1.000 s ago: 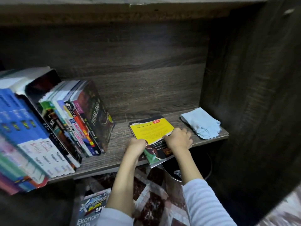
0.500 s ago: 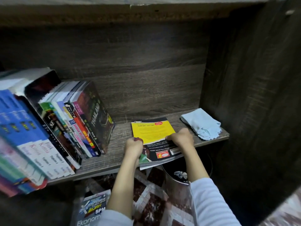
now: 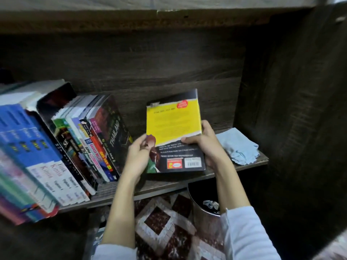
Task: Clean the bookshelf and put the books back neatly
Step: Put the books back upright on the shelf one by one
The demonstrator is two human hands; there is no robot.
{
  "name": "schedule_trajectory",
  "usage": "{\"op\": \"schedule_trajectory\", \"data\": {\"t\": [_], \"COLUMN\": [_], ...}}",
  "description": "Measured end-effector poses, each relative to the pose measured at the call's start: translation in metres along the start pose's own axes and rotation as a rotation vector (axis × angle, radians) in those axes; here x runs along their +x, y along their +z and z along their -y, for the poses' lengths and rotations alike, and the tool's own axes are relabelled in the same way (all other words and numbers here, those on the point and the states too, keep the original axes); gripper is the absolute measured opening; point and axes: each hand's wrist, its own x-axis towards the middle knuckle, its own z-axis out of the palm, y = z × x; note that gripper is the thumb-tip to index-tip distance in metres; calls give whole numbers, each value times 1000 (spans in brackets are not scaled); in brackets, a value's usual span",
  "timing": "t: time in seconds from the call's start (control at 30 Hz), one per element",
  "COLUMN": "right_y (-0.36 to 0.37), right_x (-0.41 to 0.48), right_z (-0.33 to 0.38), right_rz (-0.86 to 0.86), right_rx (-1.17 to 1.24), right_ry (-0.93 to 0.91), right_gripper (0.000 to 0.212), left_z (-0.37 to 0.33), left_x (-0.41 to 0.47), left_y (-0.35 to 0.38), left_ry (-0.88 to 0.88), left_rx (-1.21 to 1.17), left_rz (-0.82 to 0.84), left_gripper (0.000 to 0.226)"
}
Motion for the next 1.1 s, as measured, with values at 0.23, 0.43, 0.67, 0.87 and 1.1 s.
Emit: {"op": "schedule_trajectory", "data": {"t": [0.23, 0.43, 0.67, 0.87, 1.1], "right_y": [68, 122, 155, 139, 115], "right_x": [-4, -16, -25, -1, 9], "right_z": [-16, -72, -98, -102, -110], "right_rz": [-169, -189, -14, 341, 492], "right_rx": [-415, -480, -443, -368, -375], "right_ry": [-397, -527, -490, -143, 27], "right_gripper": [33, 27, 32, 63, 94], "left_z": [-45, -59, -45, -40, -38], "left_x": [-11, -34, -38, -35, -31], "left_y": [-55, -77, -102, -106, -110], "left_ry": [437, 694, 562, 552, 551], "left_rx": [170, 458, 813, 809, 815], "left_rz": [-330, -323, -232, -218, -278], "left_gripper": [48, 47, 65, 70, 69]}}
